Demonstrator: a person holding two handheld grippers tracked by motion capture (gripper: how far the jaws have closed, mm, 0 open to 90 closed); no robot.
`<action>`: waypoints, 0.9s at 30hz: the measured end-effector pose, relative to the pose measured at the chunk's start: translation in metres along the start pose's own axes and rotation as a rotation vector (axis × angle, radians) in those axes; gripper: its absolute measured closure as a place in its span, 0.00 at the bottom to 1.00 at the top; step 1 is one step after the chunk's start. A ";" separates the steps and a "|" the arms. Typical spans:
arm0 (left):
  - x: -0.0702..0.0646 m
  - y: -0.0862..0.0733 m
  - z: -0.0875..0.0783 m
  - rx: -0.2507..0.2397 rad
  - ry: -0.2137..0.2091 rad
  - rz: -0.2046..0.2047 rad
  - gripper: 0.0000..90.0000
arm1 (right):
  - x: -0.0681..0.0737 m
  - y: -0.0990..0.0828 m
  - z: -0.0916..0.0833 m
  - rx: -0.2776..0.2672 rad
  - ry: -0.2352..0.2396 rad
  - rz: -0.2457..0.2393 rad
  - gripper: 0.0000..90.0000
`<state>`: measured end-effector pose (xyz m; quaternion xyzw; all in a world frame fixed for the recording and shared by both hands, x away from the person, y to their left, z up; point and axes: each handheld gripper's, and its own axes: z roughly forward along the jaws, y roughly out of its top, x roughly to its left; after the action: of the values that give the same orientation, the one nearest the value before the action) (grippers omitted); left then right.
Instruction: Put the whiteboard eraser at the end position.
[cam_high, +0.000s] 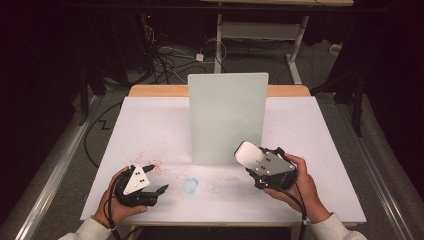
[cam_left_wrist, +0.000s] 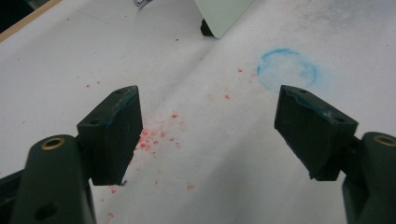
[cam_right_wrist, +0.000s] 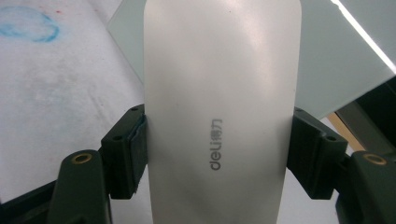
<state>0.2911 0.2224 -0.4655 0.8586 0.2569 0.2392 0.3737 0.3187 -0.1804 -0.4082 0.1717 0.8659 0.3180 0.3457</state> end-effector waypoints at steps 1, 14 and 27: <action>0.000 0.000 0.000 0.001 0.001 0.001 0.25 | 0.000 0.001 0.001 0.002 0.009 -0.002 0.34; -0.001 0.000 0.001 0.004 -0.002 0.004 0.25 | 0.011 0.007 0.008 0.031 0.109 -0.038 0.34; -0.001 0.000 0.003 0.012 -0.005 0.004 0.25 | 0.025 0.013 0.023 0.091 0.218 -0.101 0.34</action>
<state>0.2916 0.2200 -0.4673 0.8618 0.2557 0.2361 0.3689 0.3186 -0.1483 -0.4244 0.1078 0.9195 0.2772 0.2572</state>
